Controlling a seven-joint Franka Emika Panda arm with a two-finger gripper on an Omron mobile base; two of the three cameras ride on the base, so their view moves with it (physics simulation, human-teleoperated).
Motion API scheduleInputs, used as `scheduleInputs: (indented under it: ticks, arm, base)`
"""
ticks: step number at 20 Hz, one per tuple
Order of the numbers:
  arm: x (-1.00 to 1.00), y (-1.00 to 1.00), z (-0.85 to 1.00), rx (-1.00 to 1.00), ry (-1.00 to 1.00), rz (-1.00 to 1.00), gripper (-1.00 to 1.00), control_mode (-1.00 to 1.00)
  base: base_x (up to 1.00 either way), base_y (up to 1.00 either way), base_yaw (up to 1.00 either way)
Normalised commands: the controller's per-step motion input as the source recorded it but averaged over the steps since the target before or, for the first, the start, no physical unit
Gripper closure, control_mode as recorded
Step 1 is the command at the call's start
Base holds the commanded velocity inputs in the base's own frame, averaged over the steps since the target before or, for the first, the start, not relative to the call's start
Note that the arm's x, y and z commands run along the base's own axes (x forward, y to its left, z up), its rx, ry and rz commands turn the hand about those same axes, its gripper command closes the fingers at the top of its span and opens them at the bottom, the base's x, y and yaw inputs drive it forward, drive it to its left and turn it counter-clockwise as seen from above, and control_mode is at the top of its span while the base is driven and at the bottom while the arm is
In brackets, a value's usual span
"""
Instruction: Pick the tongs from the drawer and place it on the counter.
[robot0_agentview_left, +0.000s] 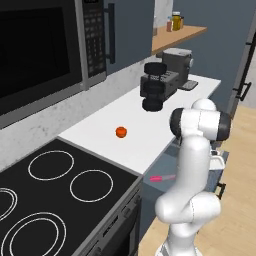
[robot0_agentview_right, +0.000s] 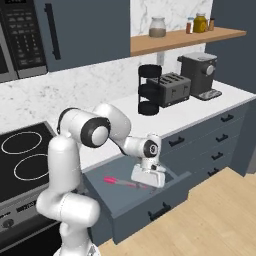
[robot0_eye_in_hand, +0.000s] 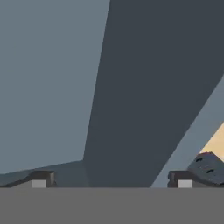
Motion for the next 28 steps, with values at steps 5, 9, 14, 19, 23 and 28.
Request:
scheduleInputs:
  ticks: [5,9,14,19,23,28]
  arm:
    - [-1.00,-1.00,-0.84,0.03,0.03,0.00,-1.00,-1.00]
    - [-1.00,-1.00,0.21,0.11,-0.23,0.00,-1.00,-1.00]
    - [-0.90,-0.16,0.95,0.15,-0.72,0.00,-1.00,-1.00]
    - [-0.14,0.41,0.68,0.05,-0.25,-0.10,-1.00,-1.00]
    - [0.11,0.90,0.15,0.00,-0.01,-0.41,-1.00,-1.00]
    - [0.31,0.66,-0.08,0.00,0.05,-0.56,-1.00,-1.00]
  base:
    - [0.00,0.00,0.00]
    - [0.00,0.00,0.00]
    - [0.00,0.00,0.00]
    - [0.00,0.00,0.00]
    - [0.00,0.00,0.00]
    - [0.00,0.00,0.00]
